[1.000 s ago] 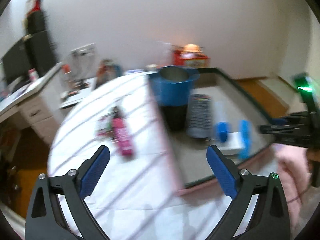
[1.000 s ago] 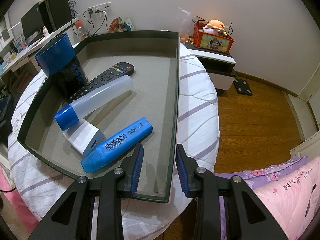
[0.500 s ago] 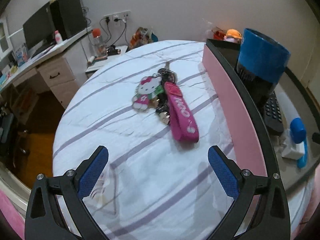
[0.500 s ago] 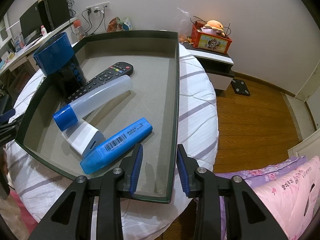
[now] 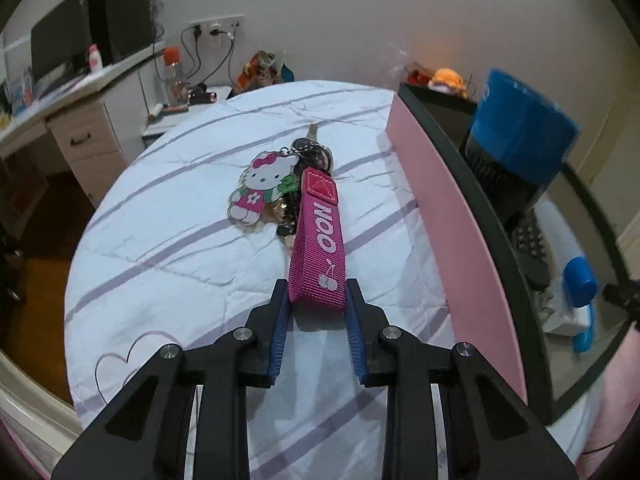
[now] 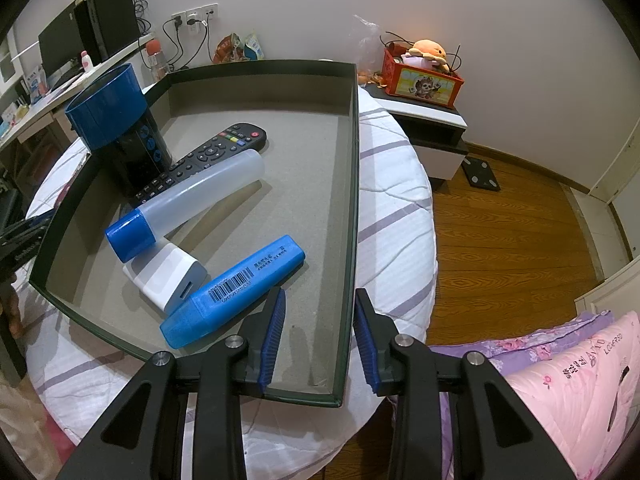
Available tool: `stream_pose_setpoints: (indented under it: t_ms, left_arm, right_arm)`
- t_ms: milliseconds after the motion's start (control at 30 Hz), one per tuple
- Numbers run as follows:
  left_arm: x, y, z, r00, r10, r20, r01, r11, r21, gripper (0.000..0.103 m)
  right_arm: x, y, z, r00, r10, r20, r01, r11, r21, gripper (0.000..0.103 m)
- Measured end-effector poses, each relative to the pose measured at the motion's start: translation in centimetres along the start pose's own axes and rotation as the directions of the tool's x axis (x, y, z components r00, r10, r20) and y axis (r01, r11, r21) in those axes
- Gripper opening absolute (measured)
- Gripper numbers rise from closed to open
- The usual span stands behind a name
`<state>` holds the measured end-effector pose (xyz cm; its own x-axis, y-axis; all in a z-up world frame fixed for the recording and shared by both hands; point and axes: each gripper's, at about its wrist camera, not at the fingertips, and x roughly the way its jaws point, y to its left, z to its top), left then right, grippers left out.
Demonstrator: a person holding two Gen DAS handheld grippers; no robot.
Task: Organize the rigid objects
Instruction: 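Move the left tool to the pink keychain strap and grasp it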
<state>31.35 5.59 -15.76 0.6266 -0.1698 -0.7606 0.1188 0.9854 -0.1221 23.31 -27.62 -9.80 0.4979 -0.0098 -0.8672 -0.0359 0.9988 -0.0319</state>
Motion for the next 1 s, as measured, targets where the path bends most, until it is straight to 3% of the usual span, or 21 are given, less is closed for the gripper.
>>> stream_pose_setpoints:
  t_ms: [133, 300, 500, 667, 767, 833, 1000]
  left_arm:
    - [-0.8, 1.1, -0.9, 0.999, -0.045, 0.001, 0.045, 0.999, -0.029, 0.026]
    - [-3.0, 1.2, -3.3, 0.996, -0.082, -0.026, 0.082, 0.997, 0.007, 0.026]
    - [-6.2, 1.1, -6.3, 0.996, -0.065, -0.068, 0.072, 0.992, 0.102, 0.026]
    - [-7.3, 2.0, -7.0, 0.995, -0.074, -0.072, 0.081, 0.991, 0.110, 0.028]
    - [-6.4, 2.4, -6.1, 0.997, -0.046, -0.068, 0.051, 0.995, 0.085, 0.042]
    - [-5.5, 2.2, -5.4, 0.996, -0.058, -0.066, 0.063, 0.995, 0.076, 0.065]
    - [-2.7, 1.2, -2.8, 0.996, -0.061, -0.067, 0.065, 0.996, 0.053, 0.067]
  right_arm:
    - [0.0, -0.1, 0.0, 1.000, -0.005, -0.001, 0.005, 1.000, 0.000, 0.036]
    - [0.0, 0.0, 0.1, 1.000, -0.009, -0.005, 0.009, 1.000, -0.001, 0.036]
    - [-0.1, 0.0, 0.0, 1.000, -0.011, -0.005, 0.011, 1.000, -0.002, 0.036]
    - [0.0, 0.1, 0.1, 1.000, -0.010, -0.004, 0.010, 1.000, 0.000, 0.036]
    - [0.0, 0.1, 0.1, 1.000, -0.010, -0.005, 0.010, 1.000, 0.000, 0.036]
    - [0.0, 0.1, 0.1, 1.000, -0.010, -0.005, 0.010, 1.000, -0.001, 0.036]
    - [0.0, 0.1, 0.1, 1.000, -0.010, -0.005, 0.010, 1.000, 0.000, 0.036]
